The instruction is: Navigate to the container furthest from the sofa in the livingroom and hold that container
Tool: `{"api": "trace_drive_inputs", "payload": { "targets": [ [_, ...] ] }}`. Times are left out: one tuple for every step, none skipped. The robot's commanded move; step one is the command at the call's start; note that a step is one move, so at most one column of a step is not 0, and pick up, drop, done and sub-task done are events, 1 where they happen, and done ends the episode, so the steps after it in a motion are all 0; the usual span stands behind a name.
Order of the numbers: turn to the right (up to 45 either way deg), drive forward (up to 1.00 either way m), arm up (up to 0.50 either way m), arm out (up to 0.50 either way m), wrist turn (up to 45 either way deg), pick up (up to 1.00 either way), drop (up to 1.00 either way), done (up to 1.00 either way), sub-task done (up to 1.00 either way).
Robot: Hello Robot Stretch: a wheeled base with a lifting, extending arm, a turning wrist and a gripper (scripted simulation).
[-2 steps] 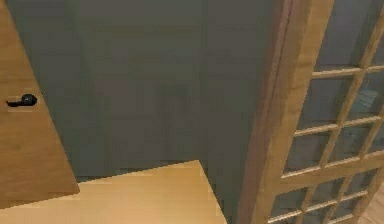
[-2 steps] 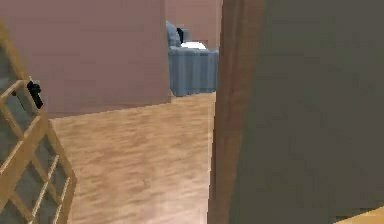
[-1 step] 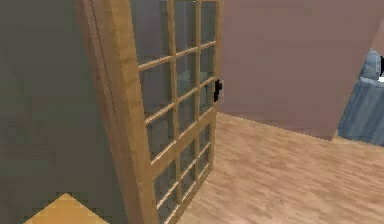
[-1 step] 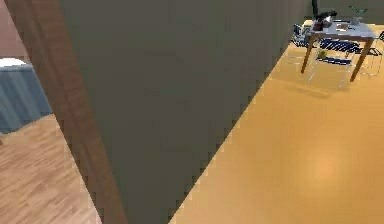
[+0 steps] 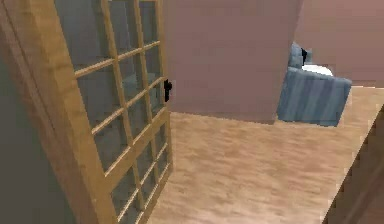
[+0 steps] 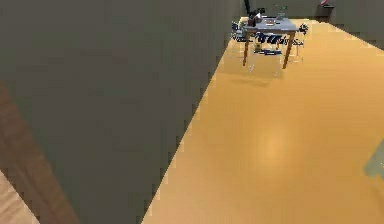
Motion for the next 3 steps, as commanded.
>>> {"api": "trace_drive_inputs", "payload": {
  "targets": [
    [0.0,0.75,0.00,0.00,0.0,0.00,0.00,0.00,0.00],
    [33.0,0.00,0.00,0.00,0.0,0.00,0.00,0.00,0.00],
    [0.0,1.00,0.00,0.00,0.0,0.00,0.00,0.00,0.00]
  ]
}}
